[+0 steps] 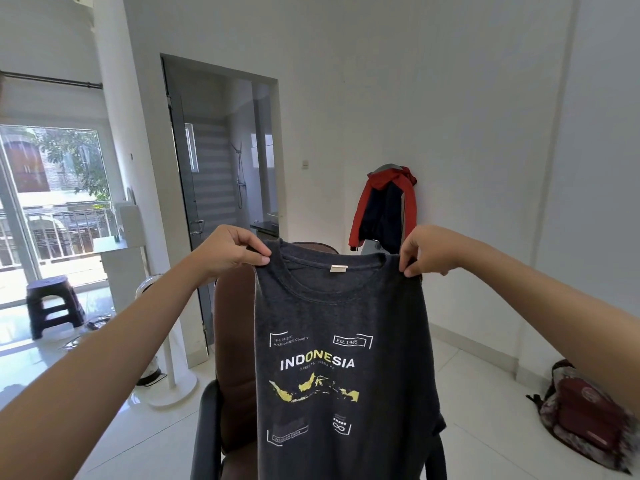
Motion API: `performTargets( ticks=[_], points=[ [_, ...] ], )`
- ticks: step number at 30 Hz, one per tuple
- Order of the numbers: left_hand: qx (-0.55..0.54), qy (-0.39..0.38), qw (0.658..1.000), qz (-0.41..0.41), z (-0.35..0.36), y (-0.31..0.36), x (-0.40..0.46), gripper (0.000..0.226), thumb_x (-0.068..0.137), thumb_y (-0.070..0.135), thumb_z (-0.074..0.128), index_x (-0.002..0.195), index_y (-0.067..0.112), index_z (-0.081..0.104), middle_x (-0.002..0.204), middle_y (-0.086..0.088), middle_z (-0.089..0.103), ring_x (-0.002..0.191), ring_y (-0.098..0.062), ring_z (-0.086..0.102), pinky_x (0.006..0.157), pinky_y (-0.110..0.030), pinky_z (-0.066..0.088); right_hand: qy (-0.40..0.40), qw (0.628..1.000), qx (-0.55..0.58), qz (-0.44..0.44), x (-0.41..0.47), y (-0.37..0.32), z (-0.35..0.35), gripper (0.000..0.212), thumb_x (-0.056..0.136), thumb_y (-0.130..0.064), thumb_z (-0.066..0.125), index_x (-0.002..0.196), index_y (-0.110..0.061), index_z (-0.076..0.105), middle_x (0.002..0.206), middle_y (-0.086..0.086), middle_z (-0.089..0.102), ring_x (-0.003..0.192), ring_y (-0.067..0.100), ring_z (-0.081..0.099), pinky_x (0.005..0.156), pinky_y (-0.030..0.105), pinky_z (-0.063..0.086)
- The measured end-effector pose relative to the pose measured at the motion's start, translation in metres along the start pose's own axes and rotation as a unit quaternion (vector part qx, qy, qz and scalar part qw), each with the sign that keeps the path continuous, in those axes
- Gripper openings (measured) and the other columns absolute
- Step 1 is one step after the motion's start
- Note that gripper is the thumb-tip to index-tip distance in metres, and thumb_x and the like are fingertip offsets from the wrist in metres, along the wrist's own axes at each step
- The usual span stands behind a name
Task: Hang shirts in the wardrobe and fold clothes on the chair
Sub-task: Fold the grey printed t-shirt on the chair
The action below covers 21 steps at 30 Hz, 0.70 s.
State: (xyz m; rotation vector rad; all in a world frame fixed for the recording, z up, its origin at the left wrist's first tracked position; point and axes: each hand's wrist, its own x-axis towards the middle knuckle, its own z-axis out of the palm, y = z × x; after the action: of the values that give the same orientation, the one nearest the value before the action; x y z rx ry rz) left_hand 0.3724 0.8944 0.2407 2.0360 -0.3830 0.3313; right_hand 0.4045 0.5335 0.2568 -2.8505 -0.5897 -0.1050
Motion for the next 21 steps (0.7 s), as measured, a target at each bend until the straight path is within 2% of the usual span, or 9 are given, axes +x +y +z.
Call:
performTargets(
  ticks=[3,8,13,17,21],
  points=[
    [0.009,0.002,1.0,-0.003,0.003,0.002,-0.002,0.035,0.07,-0.01,0.073,0.059,0.023,0.075,0.067,0.0,0.071,0.069,-0.013,0.064,0.075,-0.026,0.052,-0.024,0.995,0.089,0.029,-0.001,0.001,0.01,0.008,0.089,-0.01,0.065,0.094,-0.012,0.071,0.092,0.008,0.07,0.065,0.018,0.071,0.052,0.024,0.055],
    [0.003,0.008,1.0,-0.011,-0.001,0.003,-0.008,0.037,0.071,-0.011,0.072,0.058,0.023,0.075,0.068,0.001,0.071,0.069,-0.01,0.065,0.068,-0.019,0.052,-0.05,0.967,0.249,0.032,-0.01,0.007,0.022,0.01,0.091,-0.004,0.059,0.098,-0.006,0.067,0.096,0.015,0.07,0.08,0.024,0.074,0.057,0.029,0.059],
    [0.004,0.012,1.0,-0.025,-0.002,0.002,-0.012,0.039,0.072,-0.012,0.071,0.055,0.024,0.074,0.062,0.004,0.069,0.062,-0.006,0.063,0.059,-0.014,0.049,-0.09,0.964,0.248,0.001,-0.018,0.012,0.023,0.008,0.086,-0.007,0.068,0.09,-0.013,0.071,0.096,0.013,0.073,0.083,0.026,0.073,0.065,0.034,0.058],
    [0.006,0.017,0.999,-0.034,-0.004,0.001,-0.015,0.038,0.072,-0.011,0.071,0.056,0.023,0.074,0.064,0.003,0.07,0.068,-0.013,0.063,0.062,-0.017,0.05,-0.124,0.963,0.239,-0.003,-0.023,0.009,0.023,0.011,0.082,-0.01,0.073,0.092,-0.013,0.074,0.094,0.014,0.073,0.08,0.029,0.073,0.058,0.03,0.056],
    [0.017,0.018,0.999,-0.029,-0.002,0.006,-0.016,0.039,0.073,-0.01,0.071,0.055,0.024,0.074,0.062,0.005,0.069,0.067,-0.011,0.062,0.063,-0.016,0.049,-0.139,0.968,0.209,-0.004,-0.025,0.005,0.032,0.009,0.081,-0.012,0.075,0.088,-0.018,0.075,0.094,0.012,0.073,0.08,0.03,0.073,0.06,0.031,0.057]
  ],
)
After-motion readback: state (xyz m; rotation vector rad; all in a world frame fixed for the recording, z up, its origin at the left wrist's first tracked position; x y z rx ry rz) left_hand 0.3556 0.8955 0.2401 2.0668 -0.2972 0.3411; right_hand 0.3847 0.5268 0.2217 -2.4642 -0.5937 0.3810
